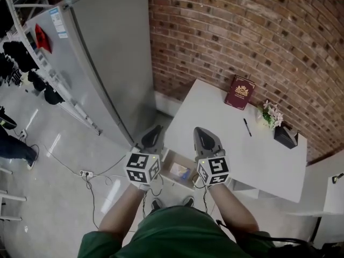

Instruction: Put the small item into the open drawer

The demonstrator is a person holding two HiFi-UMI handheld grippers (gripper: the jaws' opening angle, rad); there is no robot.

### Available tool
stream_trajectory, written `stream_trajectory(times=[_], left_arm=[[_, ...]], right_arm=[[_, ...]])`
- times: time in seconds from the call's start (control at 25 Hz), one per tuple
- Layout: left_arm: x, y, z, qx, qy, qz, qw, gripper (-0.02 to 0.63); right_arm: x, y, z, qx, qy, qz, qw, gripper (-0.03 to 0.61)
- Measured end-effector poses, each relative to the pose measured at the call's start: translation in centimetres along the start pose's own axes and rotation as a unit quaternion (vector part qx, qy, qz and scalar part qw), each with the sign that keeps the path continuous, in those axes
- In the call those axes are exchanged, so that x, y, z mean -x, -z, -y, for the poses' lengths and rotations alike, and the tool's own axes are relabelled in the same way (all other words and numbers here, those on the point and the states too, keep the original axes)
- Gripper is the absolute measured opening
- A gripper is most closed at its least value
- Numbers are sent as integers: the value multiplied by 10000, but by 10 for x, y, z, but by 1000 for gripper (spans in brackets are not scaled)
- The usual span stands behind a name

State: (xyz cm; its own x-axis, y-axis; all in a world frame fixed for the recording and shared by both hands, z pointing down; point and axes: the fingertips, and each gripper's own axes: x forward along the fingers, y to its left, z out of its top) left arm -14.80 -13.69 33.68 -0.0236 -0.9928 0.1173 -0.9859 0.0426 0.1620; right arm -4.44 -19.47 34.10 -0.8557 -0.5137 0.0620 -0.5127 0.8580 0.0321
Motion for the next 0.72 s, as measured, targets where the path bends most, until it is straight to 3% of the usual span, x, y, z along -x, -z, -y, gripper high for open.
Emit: stream_trajectory(times=[0.44,0.72], left_arm=[[6,-43,22,-445,175,473,9977,40],[12,-49,24,-462,219,579,9970,40]], right_arm=[[13,-53,6,199,85,603,9979,-2],[18,-66,3,148,73,742,9971,-2]])
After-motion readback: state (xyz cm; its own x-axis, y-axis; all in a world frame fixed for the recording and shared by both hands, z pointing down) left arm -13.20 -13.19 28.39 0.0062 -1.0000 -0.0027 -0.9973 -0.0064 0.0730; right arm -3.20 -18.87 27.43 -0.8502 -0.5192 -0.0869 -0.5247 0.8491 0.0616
